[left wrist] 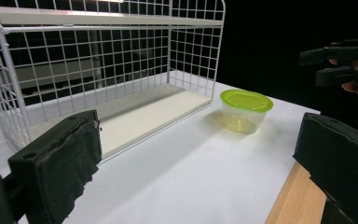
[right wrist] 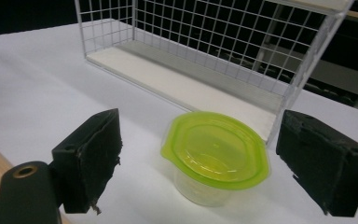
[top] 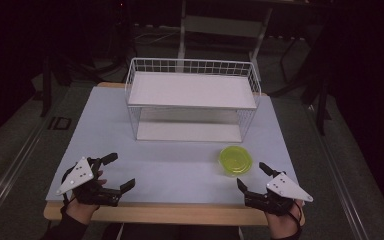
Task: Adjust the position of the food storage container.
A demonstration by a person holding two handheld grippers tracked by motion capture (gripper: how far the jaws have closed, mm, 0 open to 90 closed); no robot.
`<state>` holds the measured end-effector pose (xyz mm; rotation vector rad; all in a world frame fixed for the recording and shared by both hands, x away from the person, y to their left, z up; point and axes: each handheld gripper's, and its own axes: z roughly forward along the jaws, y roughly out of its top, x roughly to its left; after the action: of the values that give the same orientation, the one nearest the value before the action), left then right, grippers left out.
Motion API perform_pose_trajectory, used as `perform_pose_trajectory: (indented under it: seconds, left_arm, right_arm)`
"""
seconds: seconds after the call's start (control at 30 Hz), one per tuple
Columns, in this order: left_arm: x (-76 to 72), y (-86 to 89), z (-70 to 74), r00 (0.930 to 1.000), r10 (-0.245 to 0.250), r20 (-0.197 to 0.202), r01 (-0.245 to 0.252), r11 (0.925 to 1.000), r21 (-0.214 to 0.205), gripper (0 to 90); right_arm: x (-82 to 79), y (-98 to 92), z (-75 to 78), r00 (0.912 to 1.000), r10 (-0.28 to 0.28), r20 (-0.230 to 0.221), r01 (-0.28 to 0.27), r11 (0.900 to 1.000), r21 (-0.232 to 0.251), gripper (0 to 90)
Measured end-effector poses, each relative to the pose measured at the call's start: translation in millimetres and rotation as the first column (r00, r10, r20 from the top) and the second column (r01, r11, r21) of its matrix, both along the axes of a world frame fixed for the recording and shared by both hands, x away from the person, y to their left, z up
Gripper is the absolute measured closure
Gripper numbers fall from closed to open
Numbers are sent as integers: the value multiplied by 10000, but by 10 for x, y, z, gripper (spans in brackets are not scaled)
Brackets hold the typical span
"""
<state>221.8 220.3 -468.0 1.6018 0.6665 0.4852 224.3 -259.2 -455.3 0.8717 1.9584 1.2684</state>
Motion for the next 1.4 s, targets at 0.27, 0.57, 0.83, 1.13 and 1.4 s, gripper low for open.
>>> perform_pose_trajectory:
  seconds: [0.27,0.57,0.83,1.13,1.4]
  left_arm:
    - [-3,10,3,10000,-47,43,48,9999,-124,15]
    - [7,7,-10,9999,-84,-58,83,9998,-154,15]
    - [21,14,-24,9998,-100,-166,98,9998,-168,15]
    - [37,13,-37,9995,-123,-275,115,9996,-271,15]
    - [54,20,-51,9994,-101,-329,92,9996,-262,15]
  right_arm:
    - [-62,128,75,9974,640,334,-630,9976,-294,140]
    - [15,178,191,9934,981,596,-959,9946,-395,135]
    - [245,92,251,9978,652,67,-648,9966,-511,135]
    - [514,-36,249,9970,106,-769,-117,9998,-131,130]
    - [709,-180,189,9907,-745,-1139,723,9971,-230,389]
